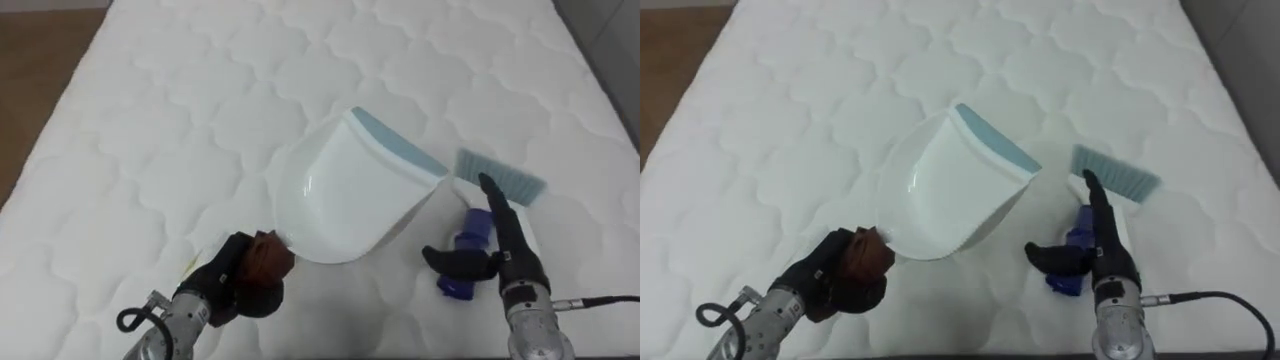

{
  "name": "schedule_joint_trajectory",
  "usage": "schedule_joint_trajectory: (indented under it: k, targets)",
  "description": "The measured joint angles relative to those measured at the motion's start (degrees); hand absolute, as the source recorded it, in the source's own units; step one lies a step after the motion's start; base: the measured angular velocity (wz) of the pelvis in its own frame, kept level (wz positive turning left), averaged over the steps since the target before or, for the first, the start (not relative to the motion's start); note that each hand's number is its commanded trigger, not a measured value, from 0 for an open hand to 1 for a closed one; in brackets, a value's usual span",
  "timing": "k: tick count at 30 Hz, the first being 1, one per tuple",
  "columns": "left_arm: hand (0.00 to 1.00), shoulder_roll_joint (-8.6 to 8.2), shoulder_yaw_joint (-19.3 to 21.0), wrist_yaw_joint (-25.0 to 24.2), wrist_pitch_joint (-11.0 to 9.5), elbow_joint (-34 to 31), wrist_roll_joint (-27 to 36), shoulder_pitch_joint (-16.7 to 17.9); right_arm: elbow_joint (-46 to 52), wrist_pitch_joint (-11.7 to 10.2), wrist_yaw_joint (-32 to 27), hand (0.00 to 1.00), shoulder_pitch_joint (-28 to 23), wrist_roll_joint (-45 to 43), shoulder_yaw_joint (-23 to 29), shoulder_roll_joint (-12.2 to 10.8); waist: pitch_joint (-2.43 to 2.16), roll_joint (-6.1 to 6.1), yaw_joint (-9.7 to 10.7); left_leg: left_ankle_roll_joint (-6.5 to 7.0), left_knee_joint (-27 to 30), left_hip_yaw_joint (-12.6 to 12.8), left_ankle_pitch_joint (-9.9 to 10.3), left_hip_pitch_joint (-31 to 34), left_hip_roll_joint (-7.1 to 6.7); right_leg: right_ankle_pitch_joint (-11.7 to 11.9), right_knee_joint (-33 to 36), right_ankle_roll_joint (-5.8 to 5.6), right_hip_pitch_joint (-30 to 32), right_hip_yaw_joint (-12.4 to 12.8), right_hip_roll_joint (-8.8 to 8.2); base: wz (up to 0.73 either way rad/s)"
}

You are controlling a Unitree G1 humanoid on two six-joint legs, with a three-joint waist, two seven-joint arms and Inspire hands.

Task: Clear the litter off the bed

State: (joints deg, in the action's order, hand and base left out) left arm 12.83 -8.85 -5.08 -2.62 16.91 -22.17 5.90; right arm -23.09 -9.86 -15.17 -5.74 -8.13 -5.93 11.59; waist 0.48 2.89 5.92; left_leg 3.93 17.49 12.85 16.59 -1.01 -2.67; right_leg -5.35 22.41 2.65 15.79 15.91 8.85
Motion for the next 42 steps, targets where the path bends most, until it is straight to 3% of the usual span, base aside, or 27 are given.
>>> schedule_joint_trajectory:
  k: [1, 2, 3, 10, 13, 15, 17, 26, 31, 38, 42]
  targets:
    - [0.74, 0.08, 0.1, 0.1, -0.3, -0.2, 0.0, 0.0, -0.1, 0.1, 0.0, 0.0, 0.0, 0.0, 0.0, 0.0, 0.02, -0.03, -0.1, 0.04, -0.1, 0.4, 0.0, -0.3, 0.11, 0.1, 0.0, -0.01, 0.0, 0.2, 0.13, -0.47]
    - [0.1, 0.19, 0.4, 0.5, -1.0, -0.2, 0.1, 0.0, -0.1, 0.5, 0.0, 0.0, 0.0, 0.1, -0.3, -0.1, 0.1, -0.2, -0.3, 0.1, -0.3, 1.0, 0.1, -0.7, 0.23, 0.1, 0.3, 0.01, 0.0, -0.1, 0.14, -0.46]
    - [0.0, 0.21, 0.5, 0.6, -1.4, -0.2, 0.1, 0.0, -0.1, 0.9, 0.0, 0.0, 0.0, 0.1, -0.7, -0.1, 0.14, -0.36, -0.3, 0.42, -0.3, 1.1, 0.3, -1.1, 0.21, 0.2, 0.4, 0.13, 0.1, -1.2, -0.09, -0.41]
    - [0.0, 0.2, 0.5, 1.4, -1.6, -0.2, 0.1, 0.0, -0.1, 1.4, -0.1, 0.0, 0.1, 0.1, -1.7, -0.3, 0.15, -0.91, -0.6, 1.58, -4.4, 1.4, 0.9, -2.5, 0.3, 1.2, 0.1, 0.26, 1.2, -4.0, 0.19, -0.09]
    - [0.0, 0.2, 1.1, 2.6, -1.6, -0.2, 0.1, 0.2, -0.1, 1.9, 0.4, 0.0, 0.1, -0.5, -1.6, -0.3, -0.01, -0.67, -1.7, 1.62, -6.1, 2.2, 1.0, -3.5, 1.15, 2.9, -2.3, 0.79, -0.2, -6.2, 0.11, -0.14]
    - [0.0, 0.11, 1.7, 4.1, -1.6, -0.2, 0.1, 0.6, 0.6, 1.9, 1.1, 0.0, 0.0, -0.8, -1.6, -0.3, -0.2, -0.46, -1.9, 1.55, -6.3, 2.8, 1.0, -3.8, 1.7, 3.5, -3.8, 1.75, -1.1, -11.6, -1.24, -0.11]
    - [0.0, 0.12, 1.9, 5.0, -1.6, -0.2, 0.2, 0.6, 1.1, 1.9, 1.0, 0.0, 0.0, -0.8, -1.6, -0.2, -0.26, -0.37, -1.9, 1.52, -6.2, 2.8, 1.0, -3.8, 1.73, 3.6, -3.9, 2.17, -1.1, -13.5, -1.74, 0.0]
    - [0.0, -0.34, 4.2, 9.7, -1.6, 2.9, 0.3, 2.3, -1.6, 2.4, 1.0, 0.0, -1.2, 1.9, 0.4, -0.2, -0.32, -0.97, -1.8, 1.16, -6.1, 2.9, 0.7, -5.5, 2.27, 3.9, -6.8, 2.39, -4.1, -13.1, -1.09, -0.02]
    - [0.0, -0.41, 4.9, 11.8, -1.6, 4.1, 0.9, 4.5, -2.1, 2.4, 0.9, 0.0, -2.3, 2.0, 2.3, -0.2, -0.64, -1.73, -1.9, 1.15, -6.1, 3.4, 0.7, -5.9, 2.35, 4.1, -7.1, 2.45, -4.5, -13.1, -1.0, 0.0]
    - [0.0, -0.7, 5.4, 13.5, -1.8, 20.1, 8.4, 5.3, -15.4, 2.4, 0.5, 0.0, -2.1, 3.7, 3.5, -0.2, -0.69, -2.6, -3.3, 0.84, -7.1, 3.7, 0.7, -7.8, 3.16, 4.6, -9.7, 3.0, -7.0, -15.5, -0.93, 0.03]
    - [0.0, -0.95, 8.8, 13.7, -1.6, 31.2, 11.6, 5.7, -21.8, 2.4, 0.3, 0.0, -2.1, 3.7, 3.5, -0.2, -0.5, -2.56, -3.3, 0.58, -7.1, 3.6, 0.6, -8.0, 3.43, 5.3, -11.7, 3.15, -8.1, -15.7, -0.69, 0.0]
